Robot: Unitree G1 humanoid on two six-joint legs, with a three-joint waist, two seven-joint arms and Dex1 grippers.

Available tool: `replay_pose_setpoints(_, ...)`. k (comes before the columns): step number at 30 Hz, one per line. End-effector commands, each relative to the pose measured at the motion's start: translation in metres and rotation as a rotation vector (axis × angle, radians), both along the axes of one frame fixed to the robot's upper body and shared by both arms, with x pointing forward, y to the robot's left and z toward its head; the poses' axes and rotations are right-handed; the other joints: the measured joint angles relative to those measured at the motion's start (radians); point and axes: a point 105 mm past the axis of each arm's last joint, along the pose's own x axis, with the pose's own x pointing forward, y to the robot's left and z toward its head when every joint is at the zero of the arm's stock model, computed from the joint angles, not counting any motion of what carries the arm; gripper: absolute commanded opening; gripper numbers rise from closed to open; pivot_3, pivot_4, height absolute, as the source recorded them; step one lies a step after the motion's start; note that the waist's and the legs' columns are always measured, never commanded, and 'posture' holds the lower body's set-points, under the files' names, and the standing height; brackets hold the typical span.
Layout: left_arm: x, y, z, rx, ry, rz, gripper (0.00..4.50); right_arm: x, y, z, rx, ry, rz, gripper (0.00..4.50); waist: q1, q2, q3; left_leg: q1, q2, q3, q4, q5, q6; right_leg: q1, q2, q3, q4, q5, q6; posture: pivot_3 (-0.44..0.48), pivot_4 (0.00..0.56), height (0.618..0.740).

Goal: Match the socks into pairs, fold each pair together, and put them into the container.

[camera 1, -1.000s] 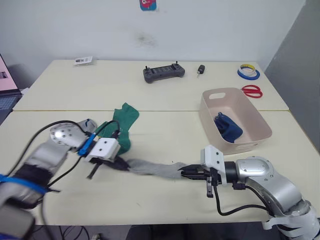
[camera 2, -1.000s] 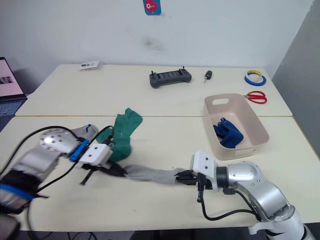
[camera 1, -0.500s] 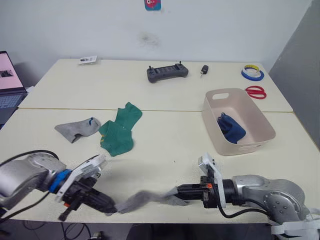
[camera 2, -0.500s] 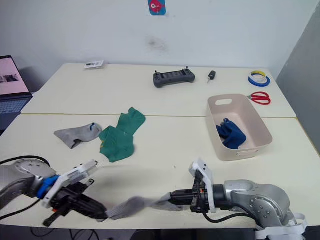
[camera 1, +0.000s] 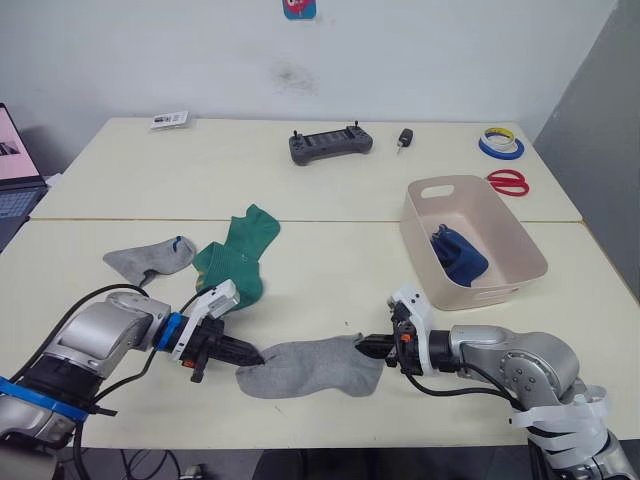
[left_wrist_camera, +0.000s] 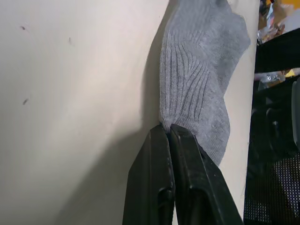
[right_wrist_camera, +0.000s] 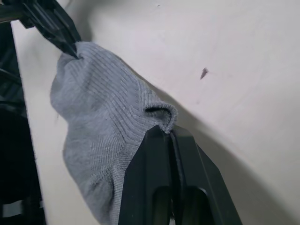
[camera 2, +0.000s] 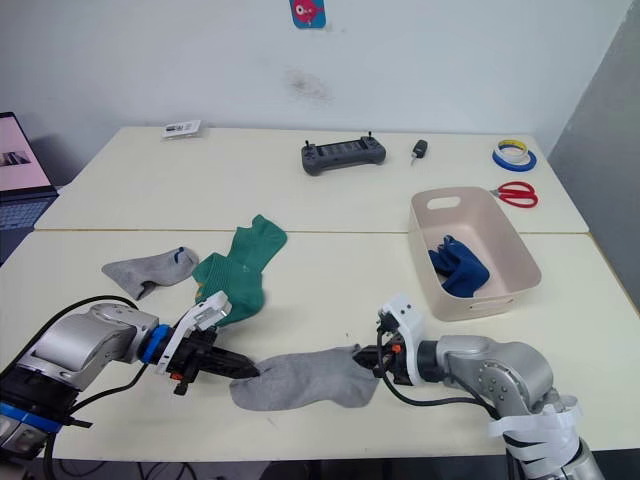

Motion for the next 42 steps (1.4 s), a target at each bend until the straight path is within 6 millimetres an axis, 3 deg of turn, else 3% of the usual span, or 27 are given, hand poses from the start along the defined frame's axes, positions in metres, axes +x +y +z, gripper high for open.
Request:
replay_pose_setpoints(1,0.015,0.002,0.011,0.015,-0.156,0.001,0.45,0.005,0.0,0.012,0.0,-0.109,-0.005,0.98,0.0,0.0,0.0,0.0,0.0,0.0,0.0,0.0,0.0,0.0,0.0,0.0,0.0,0.0,0.0,0.0,0.15,0.74)
replay_pose_setpoints(9,0.033,0.014,0.035,0.005,-0.35,0.081,2.88,0.005,-0.014,0.03,-0.007,-0.256,-0.02,3.9,0.001,0.0,0.0,0.0,0.0,0.0,0.0,0.0,0.0,0.0,-0.005,0.0,0.0,0.0,0.0,0.0,0.15,0.74)
replay_pose_setpoints(11,0.029,0.013,0.044,-0.025,-0.394,0.059,3.5,-0.002,-0.014,0.038,-0.002,-0.319,0.026,4.5,0.001,0.0,0.0,0.0,0.0,0.0,0.0,0.0,0.0,0.0,-0.006,0.0,0.0,0.0,0.0,0.0,0.15,0.74)
replay_pose_setpoints(12,0.027,0.013,0.046,-0.033,-0.401,0.063,3.81,-0.007,-0.013,0.042,0.004,-0.353,0.064,4.5,0.0,0.0,0.0,0.0,0.0,0.0,0.0,0.0,0.0,0.0,-0.006,0.0,0.0,0.0,0.0,0.0,0.15,0.74)
replay_pose_setpoints(16,0.011,0.007,0.046,-0.058,-0.395,0.043,3.81,-0.02,-0.006,0.049,-0.005,-0.518,0.174,4.5,-0.002,0.0,0.0,0.0,0.0,0.0,0.0,0.0,0.0,0.001,-0.006,0.0,-0.001,0.0,0.0,0.0,0.15,0.74)
replay_pose_setpoints(22,-0.011,-0.019,0.051,-0.195,-0.422,0.044,3.81,-0.028,0.004,0.045,0.052,-0.582,0.178,4.5,0.001,0.0,0.0,0.0,0.0,-0.001,0.0,0.0,0.0,0.002,-0.007,-0.001,-0.001,0.0,0.0,0.0,0.15,0.74)
replay_pose_setpoints(27,-0.017,-0.025,0.044,-0.216,-0.416,0.074,2.3,-0.039,0.009,0.038,0.071,-0.567,0.209,2.86,0.002,-0.001,0.0,0.001,-0.001,-0.001,0.0,0.0,0.0,0.003,-0.007,-0.001,-0.001,0.0,0.0,0.0,0.15,0.74)
replay_pose_setpoints(34,0.0,-0.001,0.045,-0.222,-0.588,0.313,0.06,-0.033,0.006,0.039,0.034,-0.624,0.194,0.35,0.001,-0.001,0.0,0.002,0.0,-0.001,0.0,0.0,0.0,0.004,-0.007,-0.001,-0.001,0.0,0.0,0.0,0.15,0.74)
replay_pose_setpoints(35,0.002,0.003,0.045,-0.221,-0.626,0.369,0.0,-0.028,0.005,0.04,0.014,-0.637,0.181,0.03,0.0,-0.001,0.0,0.002,0.0,-0.001,0.0,0.0,0.0,0.004,-0.007,-0.001,-0.001,0.0,0.0,0.0,0.15,0.74)
replay_pose_setpoints(39,0.004,0.022,0.052,-0.243,-0.711,0.539,0.0,-0.017,0.004,0.053,0.003,-0.651,0.161,0.03,0.001,-0.001,-0.001,0.002,0.0,-0.001,0.0,0.0,0.0,0.004,-0.008,-0.001,-0.001,0.0,0.0,0.0,0.15,0.74)
replay_pose_setpoints(42,0.009,0.058,0.055,-0.14,-0.838,0.698,0.38,-0.013,0.011,0.069,0.023,-0.655,0.193,0.4,0.001,-0.001,-0.001,0.002,0.0,-0.002,0.0,0.0,0.0,0.004,-0.008,-0.002,-0.001,0.0,0.0,0.0,0.15,0.74)
